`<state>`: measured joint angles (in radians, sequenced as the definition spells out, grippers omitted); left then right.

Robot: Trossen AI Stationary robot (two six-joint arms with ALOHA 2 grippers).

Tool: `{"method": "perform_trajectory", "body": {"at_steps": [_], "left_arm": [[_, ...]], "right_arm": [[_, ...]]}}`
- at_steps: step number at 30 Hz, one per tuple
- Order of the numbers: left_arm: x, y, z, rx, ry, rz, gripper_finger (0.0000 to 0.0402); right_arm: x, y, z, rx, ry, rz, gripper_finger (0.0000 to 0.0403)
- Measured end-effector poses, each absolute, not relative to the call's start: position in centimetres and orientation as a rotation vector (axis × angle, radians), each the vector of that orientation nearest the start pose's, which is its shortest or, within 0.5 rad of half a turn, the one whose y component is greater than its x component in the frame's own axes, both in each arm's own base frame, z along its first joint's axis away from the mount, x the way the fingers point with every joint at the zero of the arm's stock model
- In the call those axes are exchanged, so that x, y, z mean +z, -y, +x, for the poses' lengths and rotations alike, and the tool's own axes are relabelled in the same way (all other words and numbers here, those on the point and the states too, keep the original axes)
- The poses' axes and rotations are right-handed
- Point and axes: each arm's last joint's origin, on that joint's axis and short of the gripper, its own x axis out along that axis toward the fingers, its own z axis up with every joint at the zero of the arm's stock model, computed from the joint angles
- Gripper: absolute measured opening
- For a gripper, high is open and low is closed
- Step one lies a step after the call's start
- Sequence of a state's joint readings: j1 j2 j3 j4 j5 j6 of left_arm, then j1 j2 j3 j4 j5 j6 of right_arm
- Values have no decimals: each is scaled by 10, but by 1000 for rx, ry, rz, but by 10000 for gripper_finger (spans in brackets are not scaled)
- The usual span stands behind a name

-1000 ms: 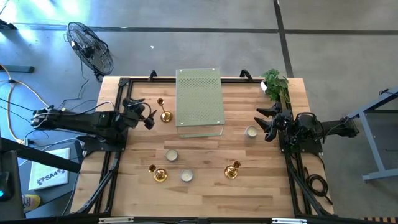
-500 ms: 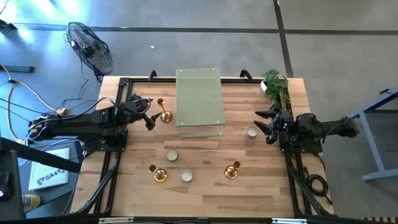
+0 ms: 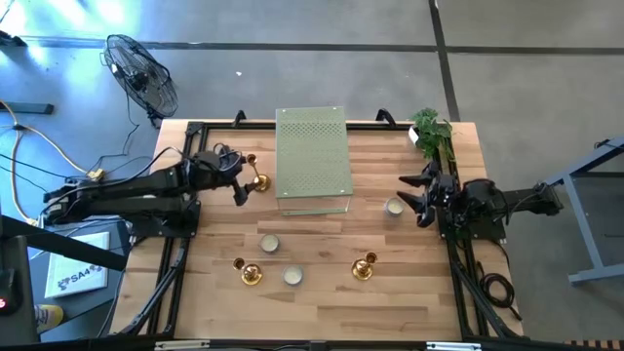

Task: Pick & Place candle stick holders
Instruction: Put the top gold candle holder on the shelf

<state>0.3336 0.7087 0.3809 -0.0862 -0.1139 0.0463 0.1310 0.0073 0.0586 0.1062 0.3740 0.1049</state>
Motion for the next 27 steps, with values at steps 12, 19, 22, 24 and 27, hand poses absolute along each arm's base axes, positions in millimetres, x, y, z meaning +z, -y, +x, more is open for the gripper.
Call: {"method": "perform_trajectory", "body": {"at_steps": [12,19,22,24,27], "left_arm": [[207,-61,158,528,-461,7,384],[206,-61,157,542,-475,3,304],[206,-61,157,542,-476,16,241],[206,-61,157,541,-477,21,196],[206,-61,157,542,-480,32,130]], "right_arm": [[191,-2,92,-232,145,138,225],[191,-2,92,-232,145,138,224],[191,-2,92,-232,145,138,225],[191,-2,92,-232,145,138,224],[191,-2,92,-232,145,138,225]]}}
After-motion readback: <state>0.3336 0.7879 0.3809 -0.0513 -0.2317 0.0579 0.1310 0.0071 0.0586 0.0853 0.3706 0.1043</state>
